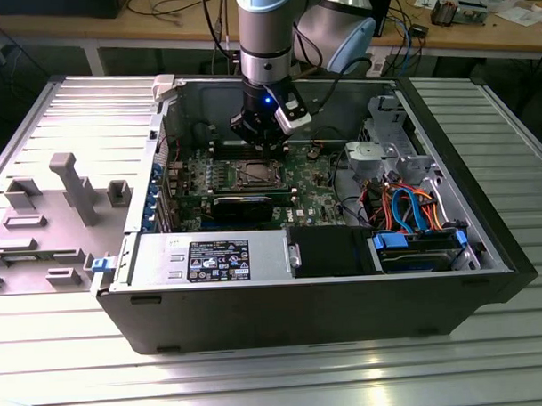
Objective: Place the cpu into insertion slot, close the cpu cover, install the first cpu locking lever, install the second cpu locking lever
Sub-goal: 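Install the second cpu locking lever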
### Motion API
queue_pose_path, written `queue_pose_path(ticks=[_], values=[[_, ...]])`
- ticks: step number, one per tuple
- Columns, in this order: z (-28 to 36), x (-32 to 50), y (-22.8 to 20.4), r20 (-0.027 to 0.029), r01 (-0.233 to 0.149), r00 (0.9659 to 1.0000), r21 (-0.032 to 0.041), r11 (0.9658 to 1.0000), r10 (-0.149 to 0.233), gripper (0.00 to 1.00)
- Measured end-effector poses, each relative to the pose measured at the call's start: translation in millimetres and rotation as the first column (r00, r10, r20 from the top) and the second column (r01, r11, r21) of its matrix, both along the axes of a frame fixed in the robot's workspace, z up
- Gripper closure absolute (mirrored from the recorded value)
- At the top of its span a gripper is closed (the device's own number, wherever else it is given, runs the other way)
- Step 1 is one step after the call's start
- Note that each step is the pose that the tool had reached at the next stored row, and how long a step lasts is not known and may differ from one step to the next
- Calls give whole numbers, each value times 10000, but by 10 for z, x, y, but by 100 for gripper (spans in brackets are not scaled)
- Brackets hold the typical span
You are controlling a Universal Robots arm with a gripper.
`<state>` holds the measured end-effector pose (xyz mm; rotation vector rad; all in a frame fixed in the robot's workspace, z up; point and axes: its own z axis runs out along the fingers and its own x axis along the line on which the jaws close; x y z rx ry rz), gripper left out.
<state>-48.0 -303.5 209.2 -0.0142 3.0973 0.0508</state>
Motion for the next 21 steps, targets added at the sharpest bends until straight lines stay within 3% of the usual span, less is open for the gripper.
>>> queue_pose_path(ticks=[6, 11, 12, 15, 17, 19, 21], values=[[0, 0, -42, 0, 0, 10000, 0, 10000, 0, 89], [152, 1, -49, 0, -1, 10000, 1, 10000, 1, 89], [151, 1, -54, 0, -1, 10000, 0, 10000, 1, 89], [151, 0, -85, -1, 0, 10000, -1, 10000, 0, 89], [151, 0, -174, 0, 0, 10000, -1, 10000, 0, 89], [151, 0, -208, 0, 0, 10000, -1, 10000, 0, 89], [151, 0, -214, 0, 0, 10000, -1, 10000, 0, 89]])
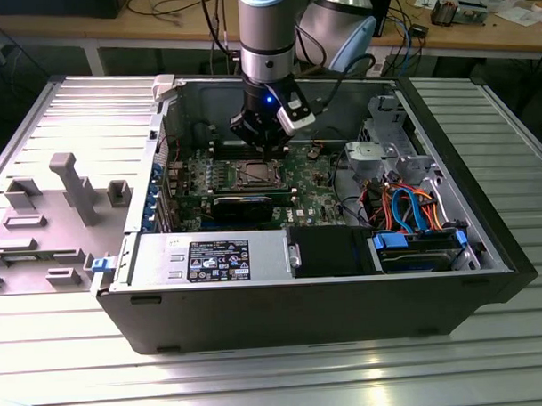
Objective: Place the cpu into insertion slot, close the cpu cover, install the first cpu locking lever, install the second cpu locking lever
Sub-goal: 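Install the second cpu locking lever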
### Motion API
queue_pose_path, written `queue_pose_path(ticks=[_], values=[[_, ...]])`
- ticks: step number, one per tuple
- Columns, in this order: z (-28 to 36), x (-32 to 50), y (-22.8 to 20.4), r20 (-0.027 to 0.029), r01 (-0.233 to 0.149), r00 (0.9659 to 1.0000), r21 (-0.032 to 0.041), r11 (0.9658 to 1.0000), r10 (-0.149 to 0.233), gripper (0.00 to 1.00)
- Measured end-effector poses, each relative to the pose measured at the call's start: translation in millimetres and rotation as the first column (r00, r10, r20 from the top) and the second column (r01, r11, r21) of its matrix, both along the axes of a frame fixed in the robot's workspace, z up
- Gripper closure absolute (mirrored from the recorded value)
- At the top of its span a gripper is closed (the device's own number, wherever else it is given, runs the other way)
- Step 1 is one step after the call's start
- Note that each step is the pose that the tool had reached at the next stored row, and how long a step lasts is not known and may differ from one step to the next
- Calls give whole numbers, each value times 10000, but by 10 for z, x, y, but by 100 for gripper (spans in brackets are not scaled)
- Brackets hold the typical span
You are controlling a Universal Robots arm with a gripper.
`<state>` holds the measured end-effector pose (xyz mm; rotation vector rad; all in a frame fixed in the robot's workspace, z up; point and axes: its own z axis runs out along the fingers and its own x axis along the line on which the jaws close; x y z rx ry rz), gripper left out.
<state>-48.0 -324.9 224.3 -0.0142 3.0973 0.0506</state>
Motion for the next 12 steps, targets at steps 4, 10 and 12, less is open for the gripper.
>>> queue_pose_path(ticks=[4, 10, 12], values=[[0, 0, -10, 0, 0, 10000, 1, 10000, 0, 89], [0, 0, -22, 0, 0, 10000, 0, 10000, 0, 89], [0, 0, -28, 0, 0, 10000, 0, 10000, 0, 89]])
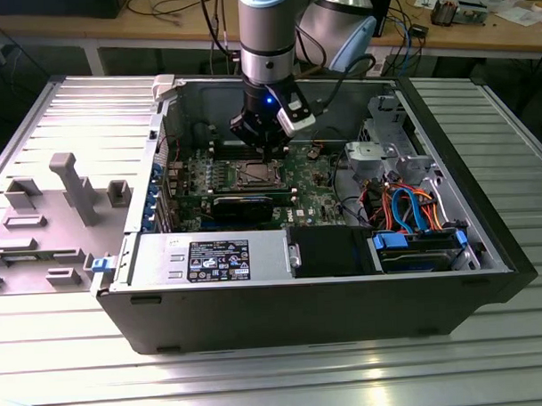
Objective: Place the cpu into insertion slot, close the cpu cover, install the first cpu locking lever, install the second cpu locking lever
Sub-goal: 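Install the second cpu locking lever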
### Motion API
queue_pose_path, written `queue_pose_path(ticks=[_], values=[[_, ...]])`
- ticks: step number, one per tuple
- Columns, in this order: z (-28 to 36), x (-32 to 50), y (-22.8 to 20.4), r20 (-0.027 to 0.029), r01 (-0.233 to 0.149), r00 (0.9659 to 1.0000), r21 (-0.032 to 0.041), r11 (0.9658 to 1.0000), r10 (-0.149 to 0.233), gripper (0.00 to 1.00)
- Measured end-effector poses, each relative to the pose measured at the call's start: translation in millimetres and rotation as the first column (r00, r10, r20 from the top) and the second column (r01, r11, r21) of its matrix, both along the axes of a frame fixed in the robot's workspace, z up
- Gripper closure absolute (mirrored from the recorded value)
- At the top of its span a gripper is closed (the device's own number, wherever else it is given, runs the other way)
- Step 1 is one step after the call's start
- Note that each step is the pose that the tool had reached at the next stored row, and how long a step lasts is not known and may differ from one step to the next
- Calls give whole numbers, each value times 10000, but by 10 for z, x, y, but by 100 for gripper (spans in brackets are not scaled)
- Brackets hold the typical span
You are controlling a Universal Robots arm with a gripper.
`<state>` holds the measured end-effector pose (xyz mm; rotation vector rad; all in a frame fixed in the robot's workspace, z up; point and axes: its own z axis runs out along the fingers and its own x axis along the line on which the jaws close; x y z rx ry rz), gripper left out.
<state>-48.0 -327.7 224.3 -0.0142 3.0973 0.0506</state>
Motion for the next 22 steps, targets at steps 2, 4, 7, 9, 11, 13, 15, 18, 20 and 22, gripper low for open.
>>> queue_pose_path(ticks=[2, 4, 7, 9, 11, 13, 15, 18, 20, 22], values=[[0, 0, -5, 0, 0, 10000, 1, 10000, 0, 89], [0, 0, -11, 0, 0, 10000, 1, 10000, 0, 89], [0, 0, -18, 0, 0, 10000, 0, 10000, 0, 89], [0, 0, -24, 0, 0, 10000, 0, 10000, 0, 89], [0, 0, -28, 0, 0, 10000, 0, 10000, 0, 89], [0, 0, -32, 0, 1, 10000, 1, 10000, -1, 89], [0, 0, -37, 0, 0, 10000, 1, 10000, 0, 89], [0, 0, -44, 0, 0, 10000, 0, 10000, 0, 89], [0, 0, -49, 0, 0, 10000, 0, 10000, 0, 89], [0, 0, -54, 0, 0, 10000, 1, 10000, 0, 89]])
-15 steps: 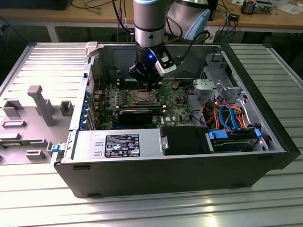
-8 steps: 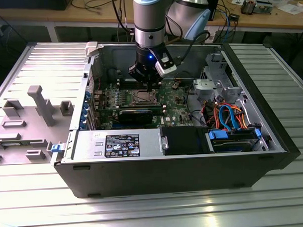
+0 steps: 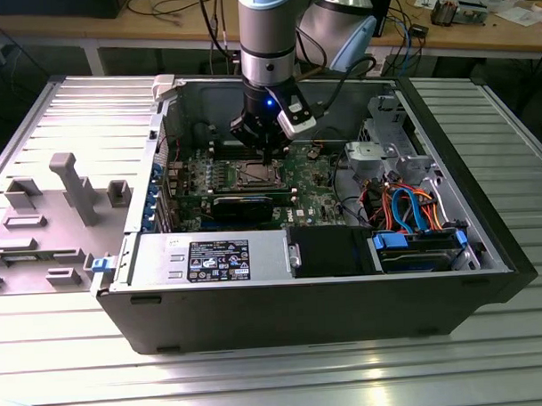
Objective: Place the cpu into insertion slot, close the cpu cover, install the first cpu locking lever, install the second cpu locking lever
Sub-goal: 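Install the second cpu locking lever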
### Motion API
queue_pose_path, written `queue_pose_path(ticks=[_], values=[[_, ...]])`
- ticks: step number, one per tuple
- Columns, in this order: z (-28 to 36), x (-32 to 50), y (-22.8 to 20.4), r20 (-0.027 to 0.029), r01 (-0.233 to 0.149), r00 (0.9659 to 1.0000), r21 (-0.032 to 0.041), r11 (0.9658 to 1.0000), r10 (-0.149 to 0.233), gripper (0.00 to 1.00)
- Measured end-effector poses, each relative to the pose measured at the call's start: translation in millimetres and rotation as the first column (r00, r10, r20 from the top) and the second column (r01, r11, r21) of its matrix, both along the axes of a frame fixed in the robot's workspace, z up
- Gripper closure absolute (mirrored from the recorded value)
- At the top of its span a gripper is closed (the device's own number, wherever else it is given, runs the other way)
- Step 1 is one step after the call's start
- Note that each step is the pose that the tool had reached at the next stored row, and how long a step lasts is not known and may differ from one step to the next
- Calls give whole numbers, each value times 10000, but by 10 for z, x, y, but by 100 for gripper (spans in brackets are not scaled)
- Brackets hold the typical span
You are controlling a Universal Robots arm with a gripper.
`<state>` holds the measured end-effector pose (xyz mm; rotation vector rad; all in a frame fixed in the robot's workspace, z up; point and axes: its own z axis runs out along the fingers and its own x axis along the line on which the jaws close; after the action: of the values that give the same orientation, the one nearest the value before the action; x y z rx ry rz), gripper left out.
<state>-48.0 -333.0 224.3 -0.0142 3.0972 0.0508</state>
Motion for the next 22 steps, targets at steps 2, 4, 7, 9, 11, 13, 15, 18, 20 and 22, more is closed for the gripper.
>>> queue_pose_path(ticks=[2, 4, 7, 9, 11, 13, 15, 18, 20, 22], values=[[0, 0, -6, 0, 0, 10000, 0, 10000, 0, 89], [0, 0, -8, 0, 0, 10000, -1, 10000, 0, 89], [0, 0, -8, 0, -2, 10000, -2, 10000, 2, 89], [8, -1, -9, -2, -2, 10000, -4, 10000, 2, 89], [49, -1, -8, -1, -2, 10000, -1, 10000, 2, 89], [88, -1, -8, -2, -2, 10000, -4, 10000, 2, 89], [113, -1, -8, -2, -3, 10000, -12, 10000, 3, 89], [113, -1, -11, -2, -1, 10000, -17, 10000, 1, 89], [113, 0, -26, -2, -4, 10000, -23, 10000, 4, 89], [111, -1, -50, -2, -2, 10000, -23, 10000, 2, 89]])
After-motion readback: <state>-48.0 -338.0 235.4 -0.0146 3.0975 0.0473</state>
